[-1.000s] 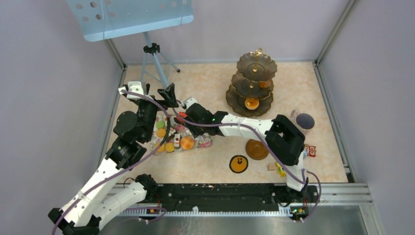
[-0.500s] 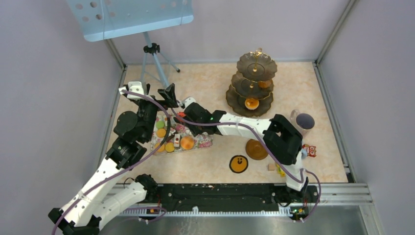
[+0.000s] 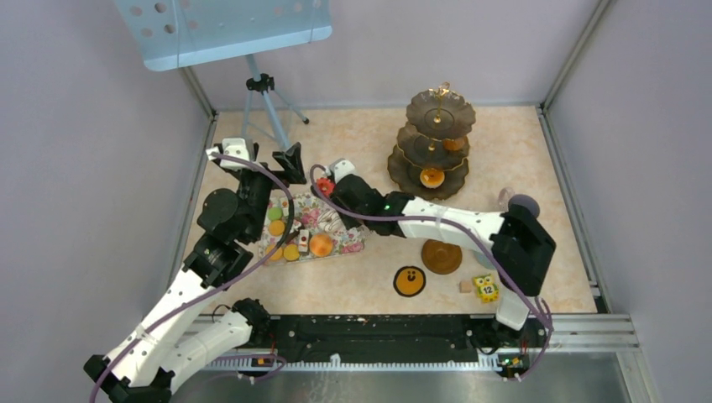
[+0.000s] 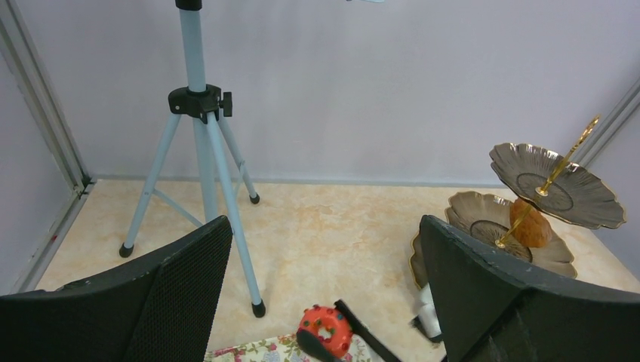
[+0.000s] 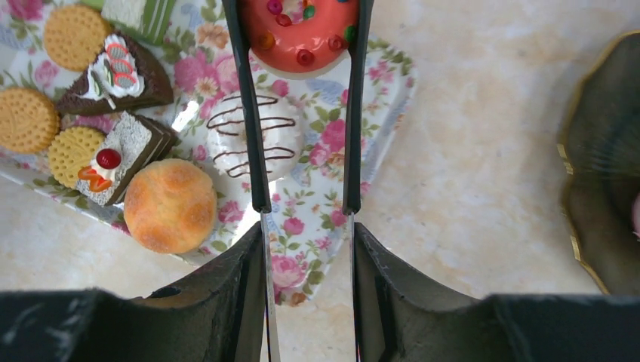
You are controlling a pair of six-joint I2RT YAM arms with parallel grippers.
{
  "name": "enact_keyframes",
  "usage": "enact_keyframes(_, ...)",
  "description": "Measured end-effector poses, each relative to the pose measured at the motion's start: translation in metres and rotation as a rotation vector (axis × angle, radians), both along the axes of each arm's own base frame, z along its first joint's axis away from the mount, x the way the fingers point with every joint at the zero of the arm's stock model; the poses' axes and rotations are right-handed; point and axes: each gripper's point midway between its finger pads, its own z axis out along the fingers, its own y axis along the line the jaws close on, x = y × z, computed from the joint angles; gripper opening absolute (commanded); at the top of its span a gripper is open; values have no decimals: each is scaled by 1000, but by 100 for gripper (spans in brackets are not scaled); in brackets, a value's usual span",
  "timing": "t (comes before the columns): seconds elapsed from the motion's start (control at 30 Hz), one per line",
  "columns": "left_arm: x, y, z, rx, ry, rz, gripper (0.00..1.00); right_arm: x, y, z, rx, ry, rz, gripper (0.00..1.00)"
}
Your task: Serve the afternoon tea
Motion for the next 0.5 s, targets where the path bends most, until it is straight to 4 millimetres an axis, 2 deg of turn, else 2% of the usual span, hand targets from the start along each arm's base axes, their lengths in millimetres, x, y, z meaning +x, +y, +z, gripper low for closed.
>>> enact_keyframes(0.1,1,-1,-1,2,2,-2,99,6,-17,25,44,-53,-52,29)
enact_keyframes(0.2,1,-2,-1,4,2,-9,99,20,-38,36,68,-83,-130,29)
enact_keyframes(0.43,0,-4,-1,6,0,-22,99,69,-110,9,13,-96,-386,29)
enact_keyframes(0.5,1,-4,-1,5,0,-22,99,81,-124,4,-3,-108,-448,29)
